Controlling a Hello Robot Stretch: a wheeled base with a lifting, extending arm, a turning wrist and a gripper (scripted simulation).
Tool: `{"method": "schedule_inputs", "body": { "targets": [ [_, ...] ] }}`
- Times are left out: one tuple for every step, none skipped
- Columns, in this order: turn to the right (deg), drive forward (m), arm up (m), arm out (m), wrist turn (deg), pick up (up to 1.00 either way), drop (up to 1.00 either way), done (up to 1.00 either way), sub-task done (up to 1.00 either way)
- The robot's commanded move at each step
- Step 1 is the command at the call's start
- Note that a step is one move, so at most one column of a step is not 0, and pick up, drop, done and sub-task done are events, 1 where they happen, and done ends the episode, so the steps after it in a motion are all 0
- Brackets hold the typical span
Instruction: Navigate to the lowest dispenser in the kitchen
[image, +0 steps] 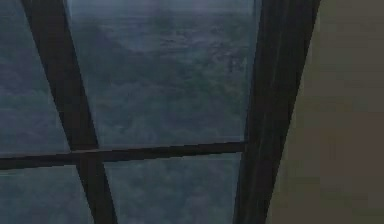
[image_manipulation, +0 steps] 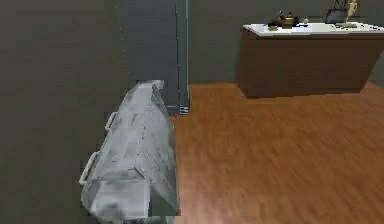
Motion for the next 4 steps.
{"method": "schedule_inputs", "body": {
  "targets": [
    [45.0, 0.00, 0.00, 0.00, 0.0, 0.00, 0.00, 0.00, 0.00],
    [45.0, 0.00, 0.00, 0.00, 0.0, 0.00, 0.00, 0.00, 0.00],
    [45.0, 0.00, 0.00, 0.00, 0.0, 0.00, 0.00, 0.00, 0.00],
    [6.0, 0.00, 0.00, 0.00, 0.0, 0.00, 0.00, 0.00, 0.00]
  ]
}}
